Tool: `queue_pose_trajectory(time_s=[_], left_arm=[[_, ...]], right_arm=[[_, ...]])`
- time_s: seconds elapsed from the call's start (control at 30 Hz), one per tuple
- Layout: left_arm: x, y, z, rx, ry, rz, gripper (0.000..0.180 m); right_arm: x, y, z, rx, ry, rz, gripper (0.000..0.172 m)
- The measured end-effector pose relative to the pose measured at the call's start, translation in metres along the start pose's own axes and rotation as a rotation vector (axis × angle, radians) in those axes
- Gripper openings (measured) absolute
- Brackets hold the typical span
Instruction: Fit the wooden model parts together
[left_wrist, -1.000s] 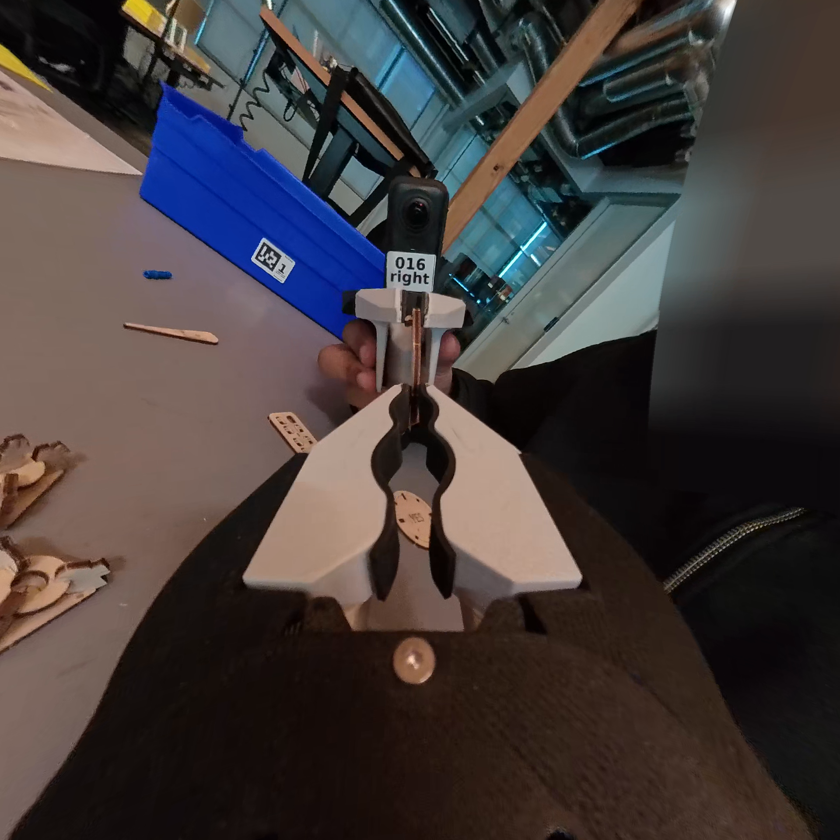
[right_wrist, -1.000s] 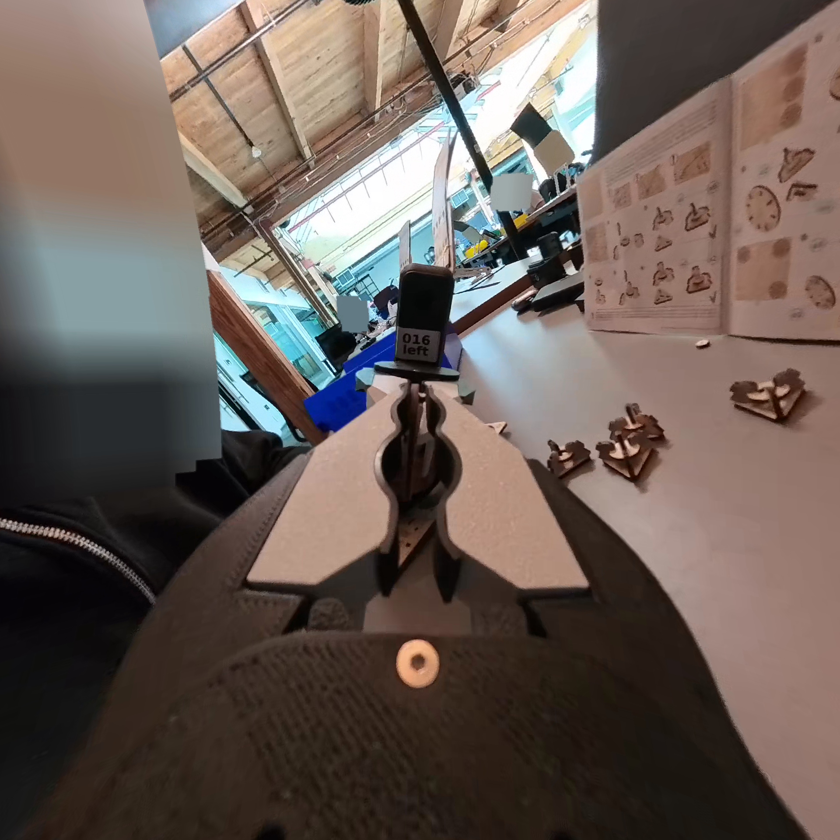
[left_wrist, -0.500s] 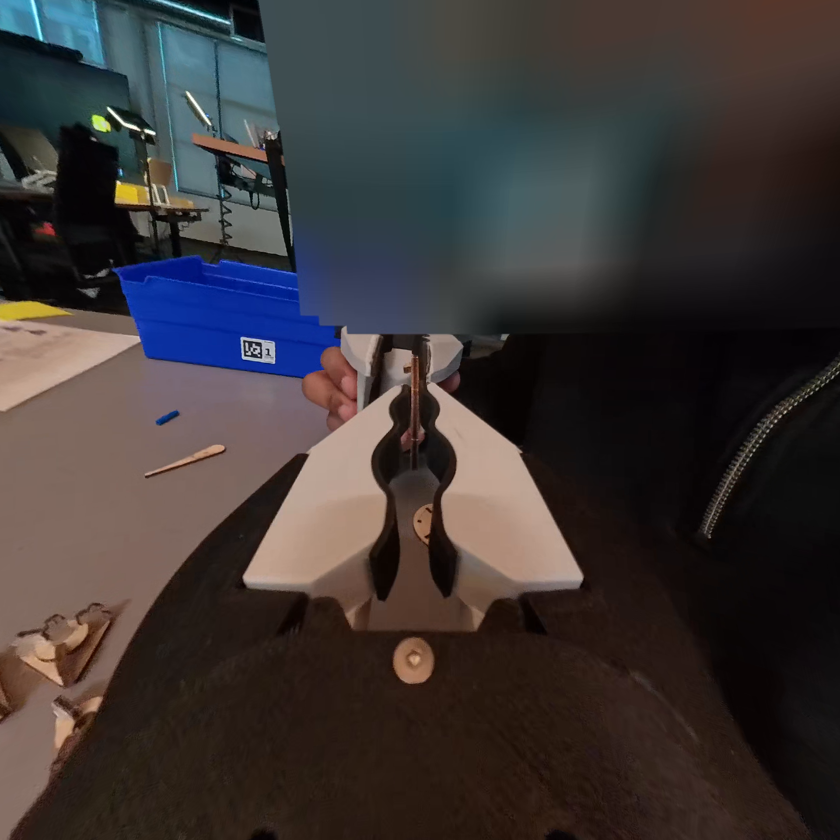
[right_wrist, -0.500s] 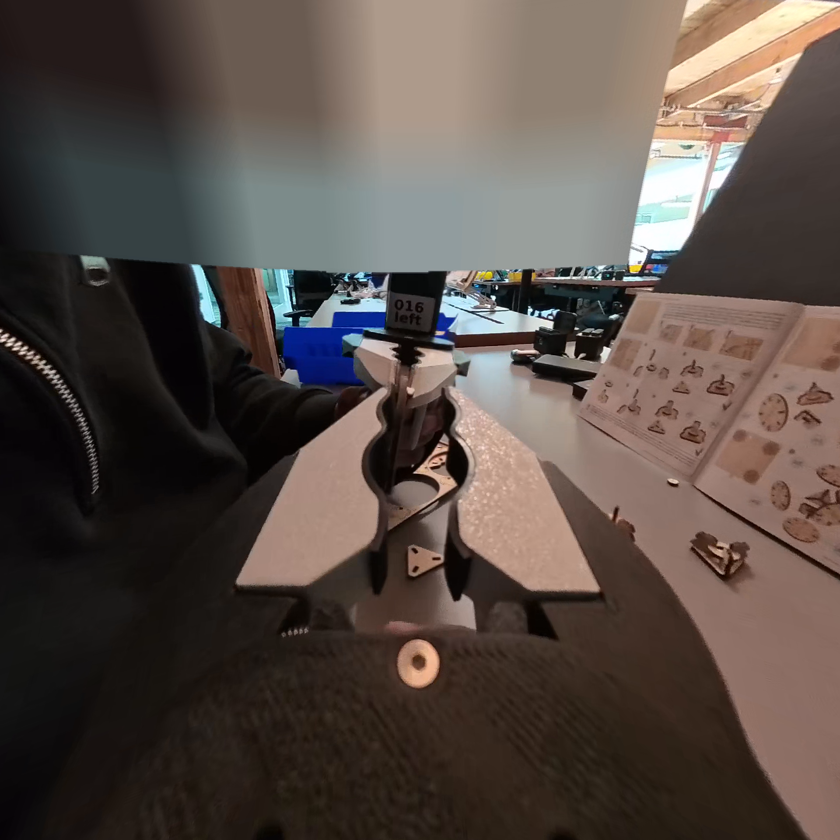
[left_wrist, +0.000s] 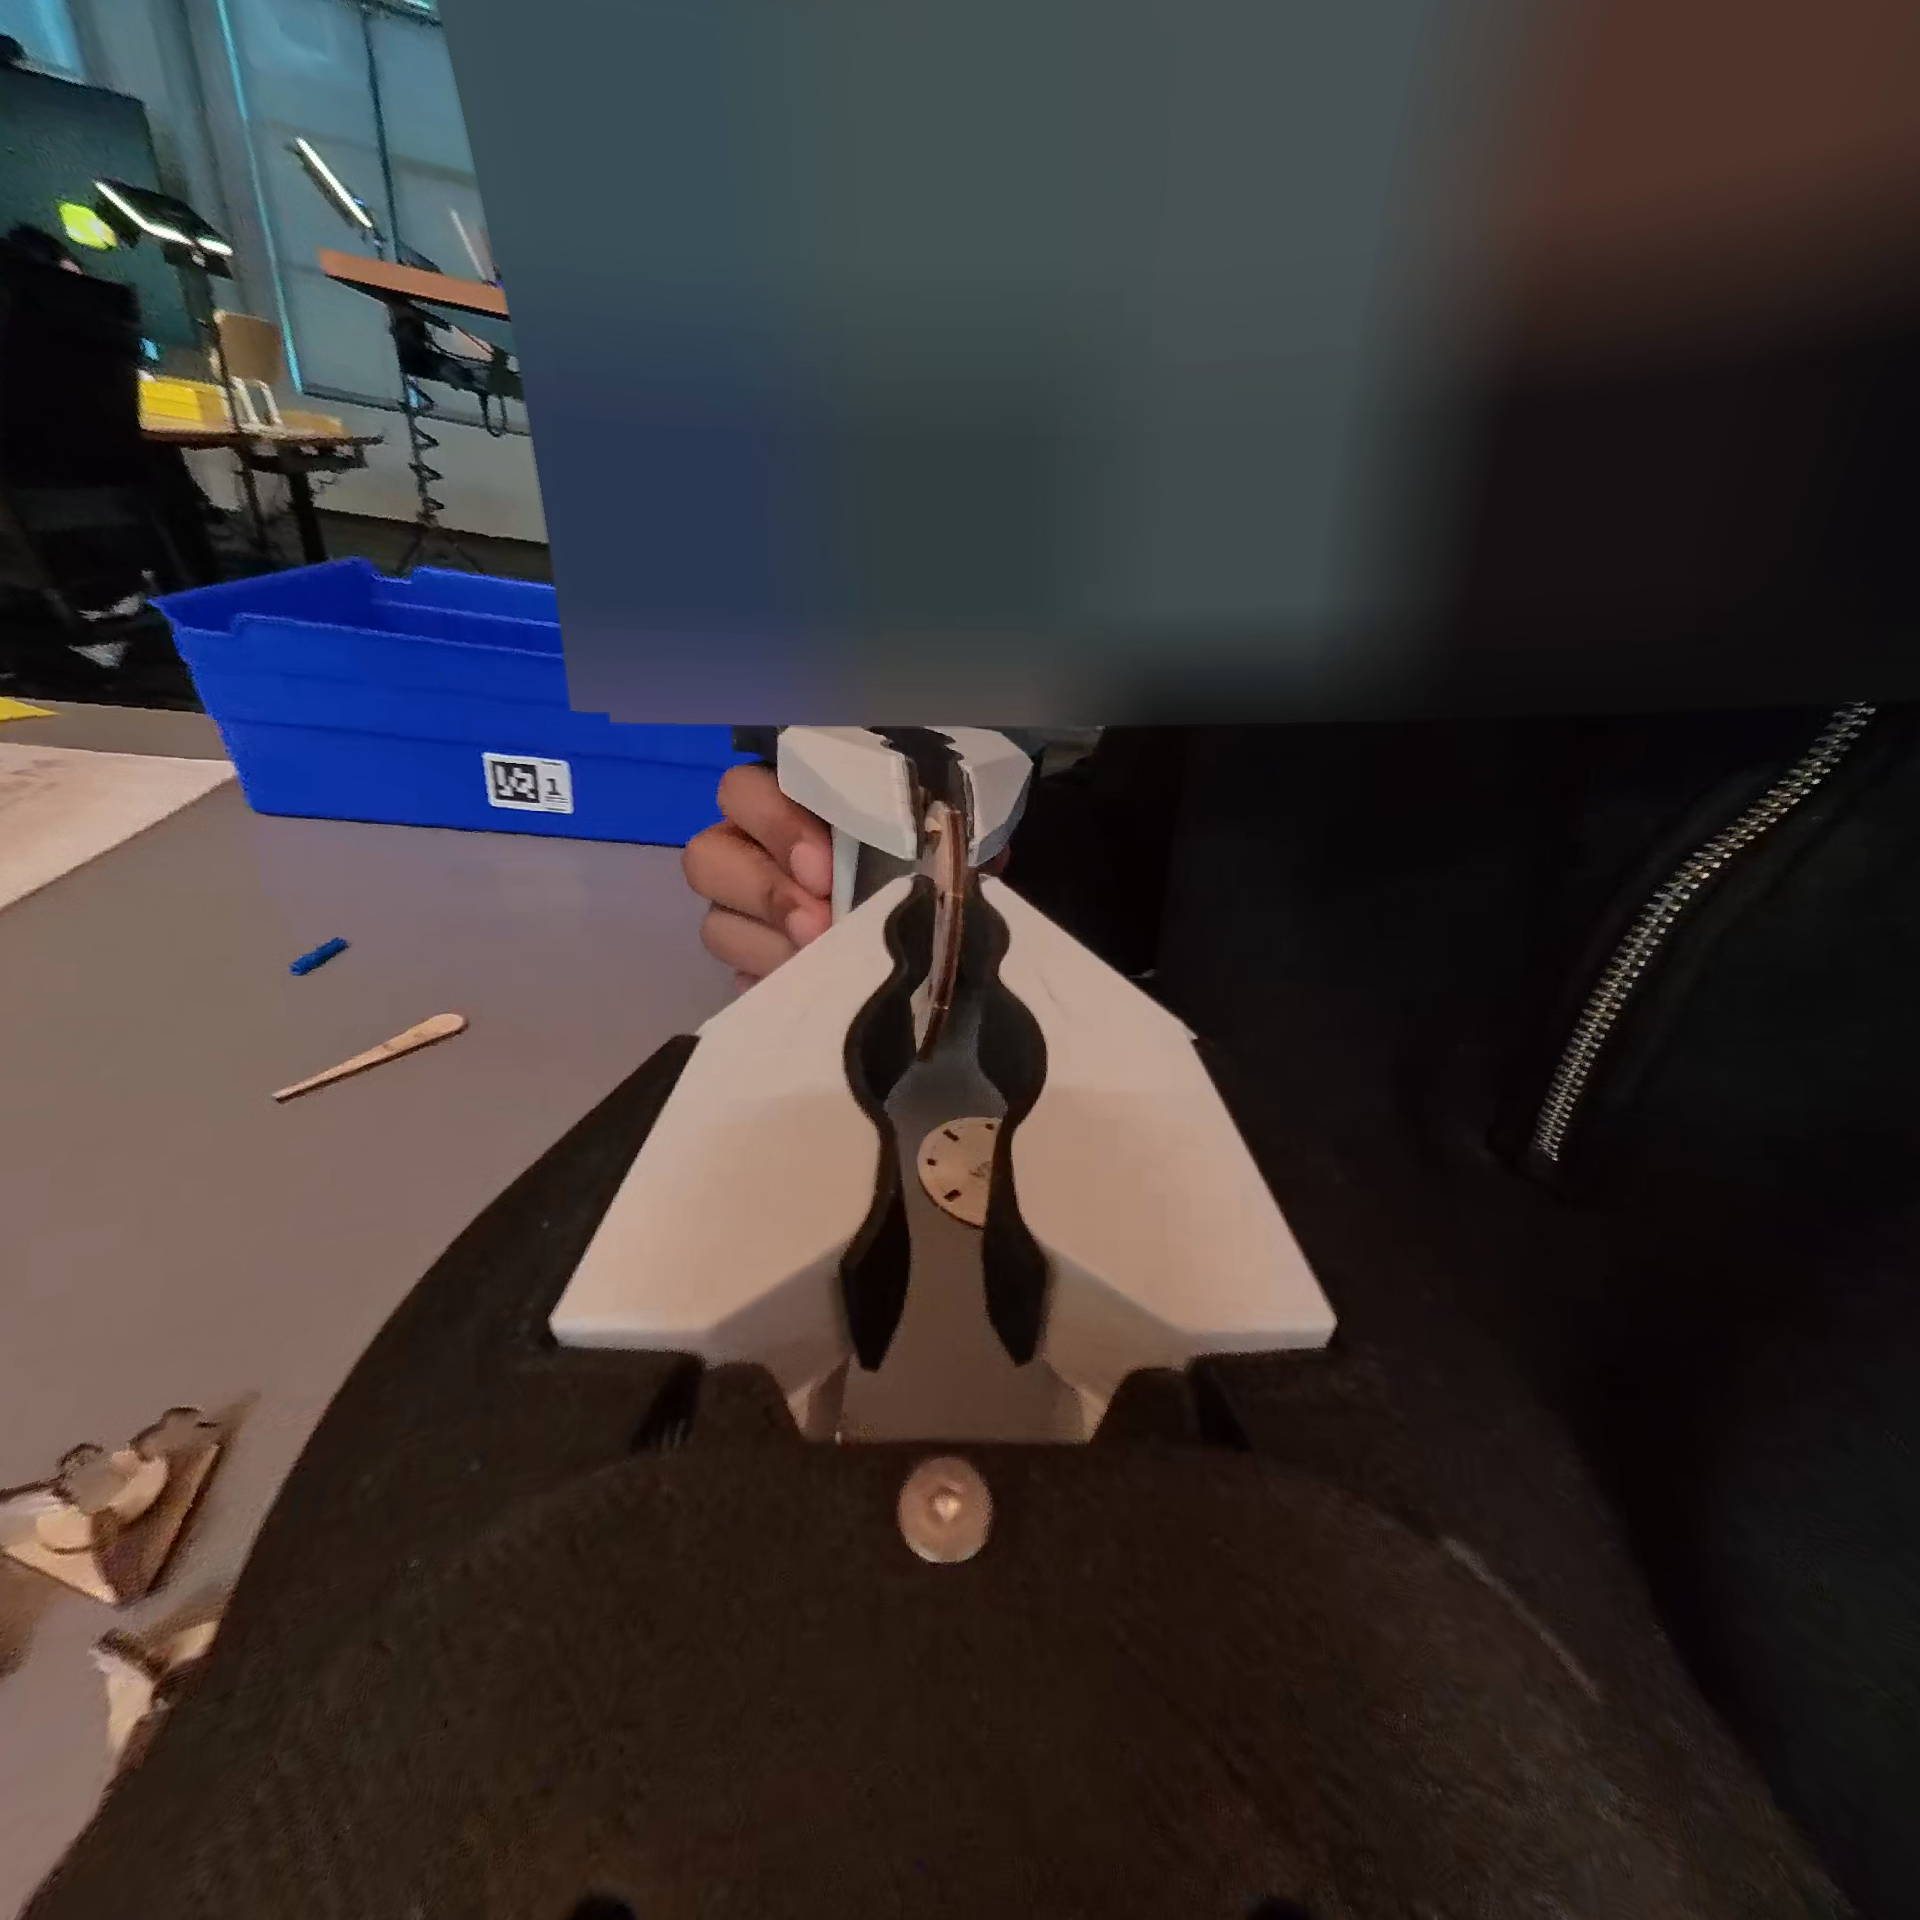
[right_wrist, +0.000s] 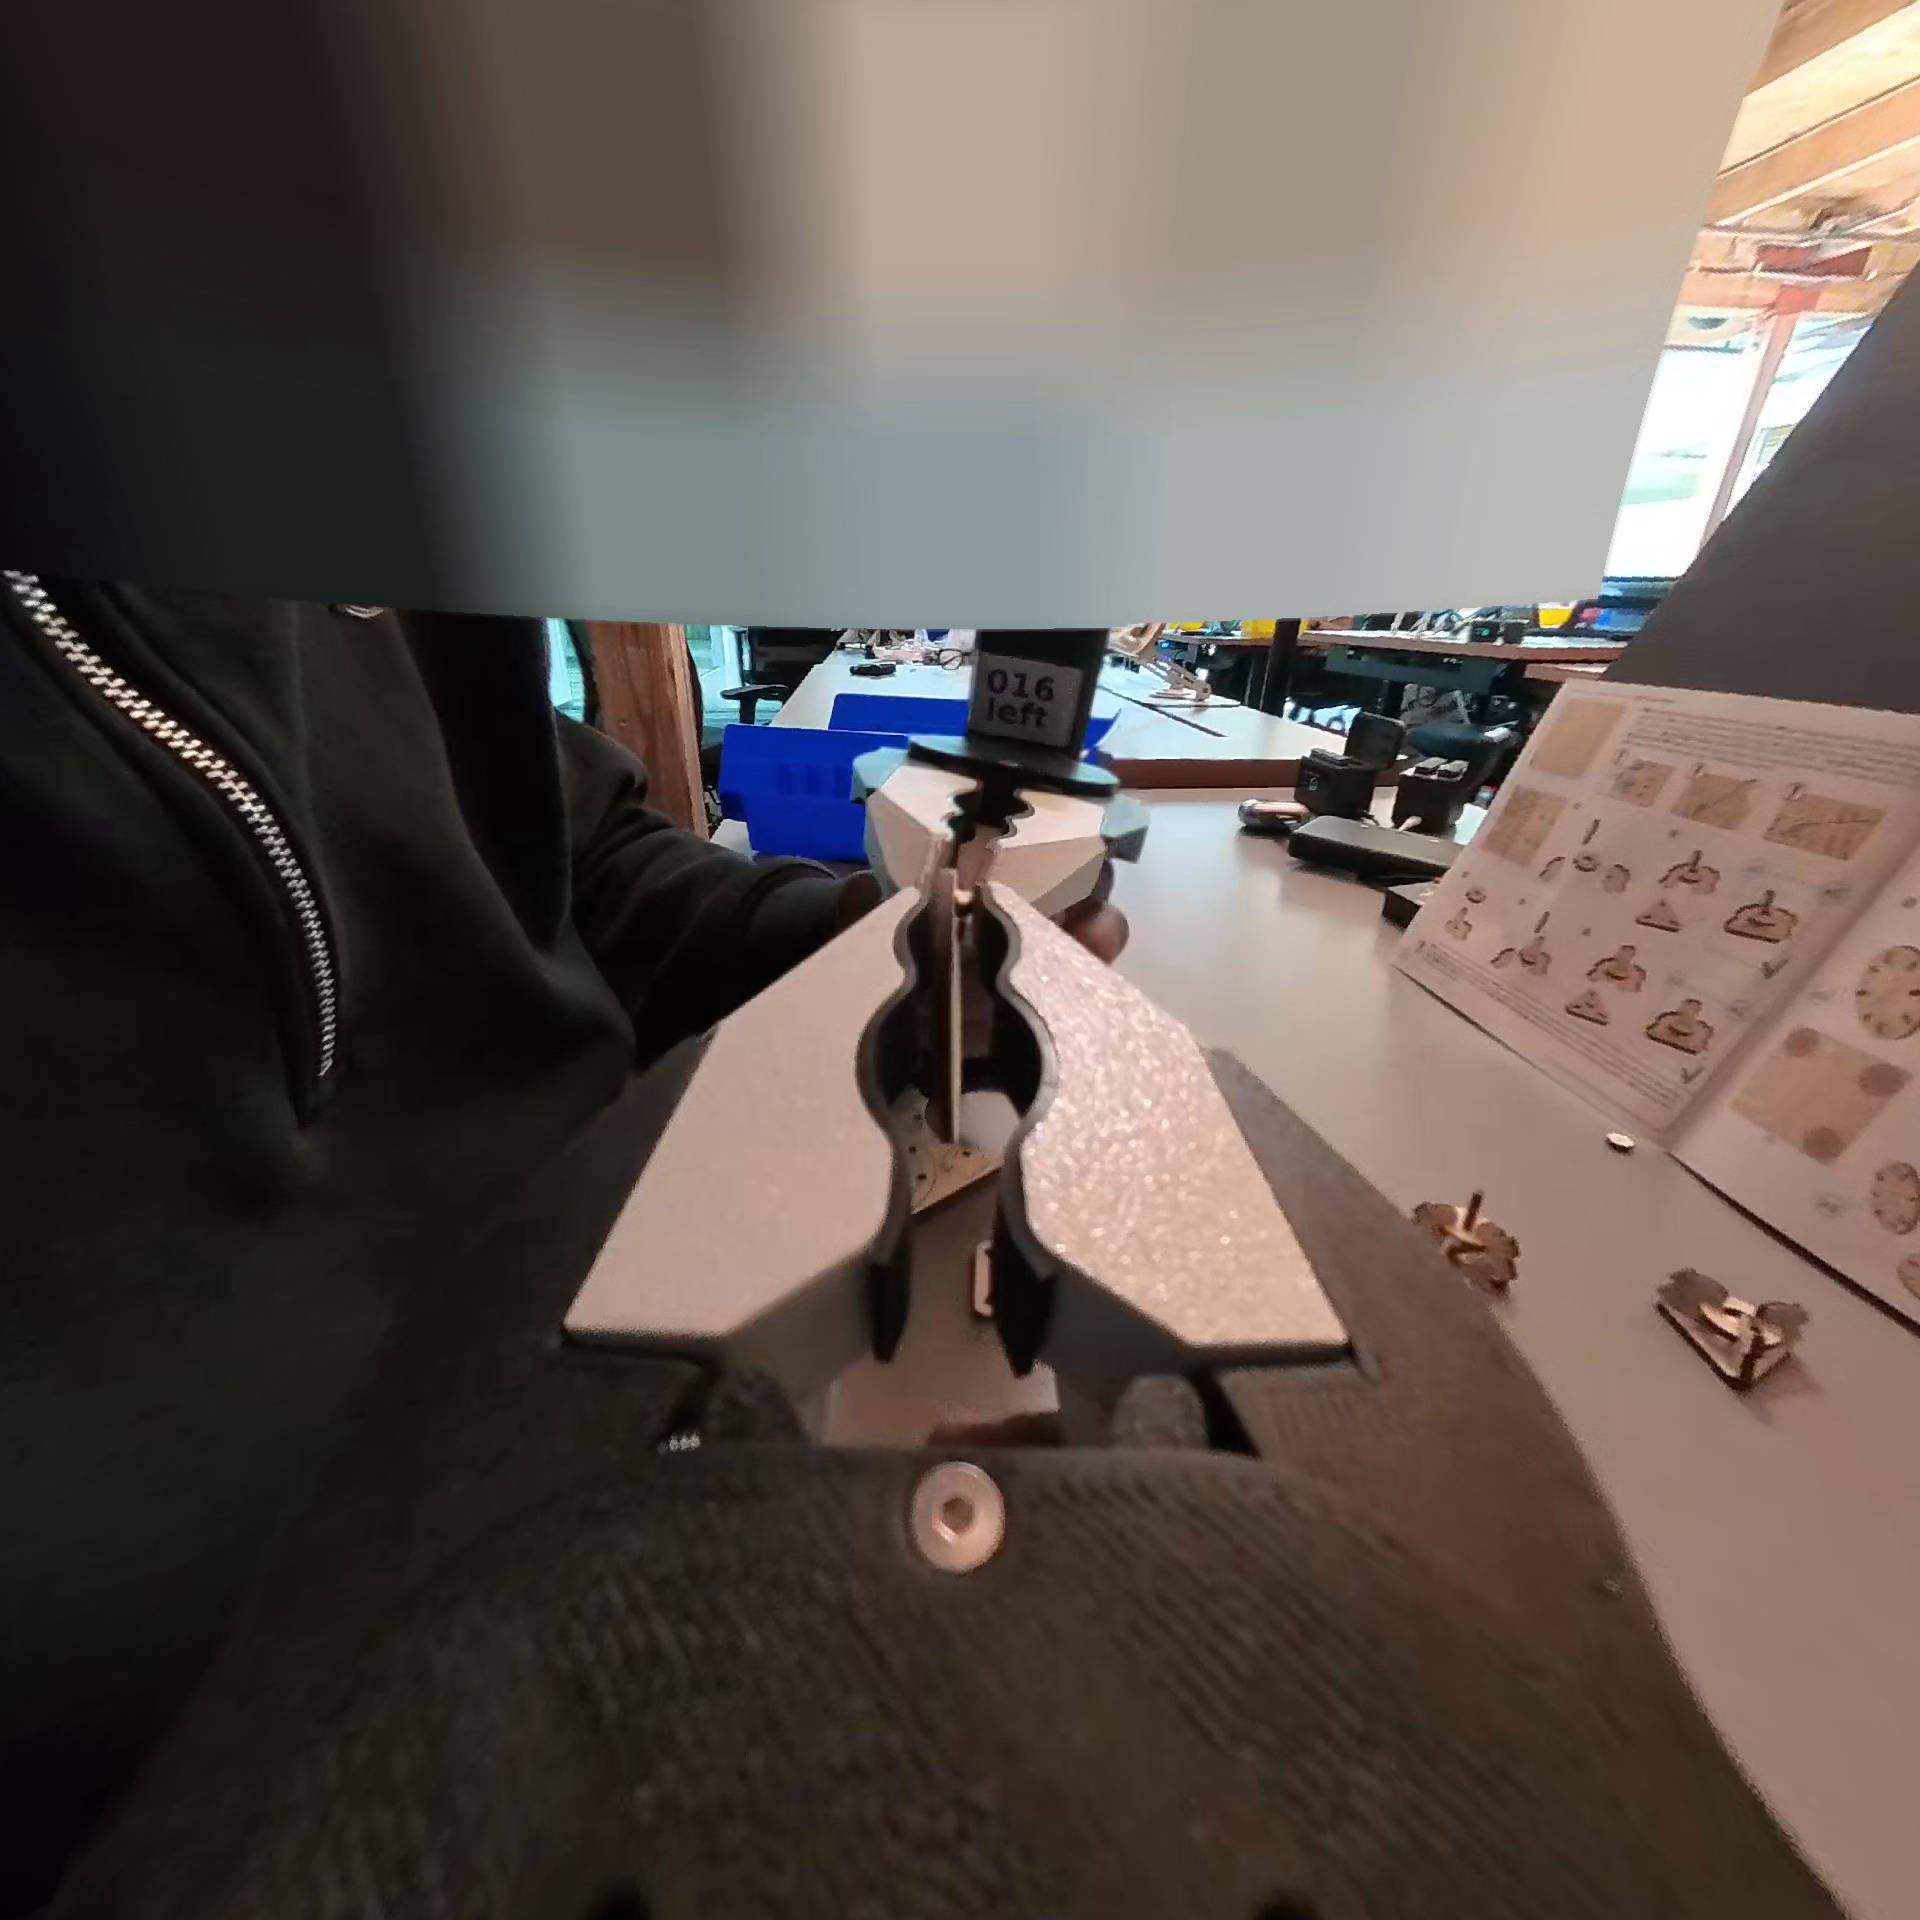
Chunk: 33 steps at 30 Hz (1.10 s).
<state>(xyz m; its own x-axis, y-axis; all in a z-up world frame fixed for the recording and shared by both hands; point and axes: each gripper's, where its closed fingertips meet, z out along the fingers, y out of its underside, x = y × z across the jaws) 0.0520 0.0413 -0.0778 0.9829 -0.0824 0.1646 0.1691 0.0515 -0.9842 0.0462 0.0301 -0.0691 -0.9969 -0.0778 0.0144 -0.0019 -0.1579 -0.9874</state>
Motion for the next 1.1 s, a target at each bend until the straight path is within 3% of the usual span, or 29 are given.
queue_pose_trajectory(time_s=[0.1, 0.2, 0.23, 0.43, 0.8, 0.93, 1.1], left_arm=[[-0.003, 0.0, 0.0, 0.02, 0.004, -0.037, 0.006], [-0.012, -0.002, -0.001, 0.05, -0.052, -0.049, 0.041], [-0.009, -0.005, -0.002, 0.067, -0.037, -0.052, 0.045], [-0.006, -0.005, 0.001, 0.043, -0.044, -0.026, 0.019], [-0.002, -0.008, 0.0, 0.072, 0.003, -0.08, 0.013], [-0.001, -0.005, -0.003, 0.029, 0.027, -0.079, 0.028], [-0.006, -0.007, -0.003, 0.04, -0.019, -0.067, 0.007]], right_arm=[[0.001, 0.001, 0.0, -0.013, -0.01, 0.013, 0.003], [0.0, 0.002, 0.001, -0.028, -0.014, 0.024, 0.003], [0.001, 0.006, 0.002, -0.05, -0.008, 0.014, 0.003], [0.001, 0.008, 0.004, -0.057, -0.008, 0.021, 0.004], [0.0, 0.006, 0.005, -0.042, -0.02, 0.06, 0.003], [0.004, 0.003, 0.003, -0.02, -0.015, 0.095, 0.003], [0.007, 0.004, 0.001, -0.022, -0.01, 0.113, 0.004]])
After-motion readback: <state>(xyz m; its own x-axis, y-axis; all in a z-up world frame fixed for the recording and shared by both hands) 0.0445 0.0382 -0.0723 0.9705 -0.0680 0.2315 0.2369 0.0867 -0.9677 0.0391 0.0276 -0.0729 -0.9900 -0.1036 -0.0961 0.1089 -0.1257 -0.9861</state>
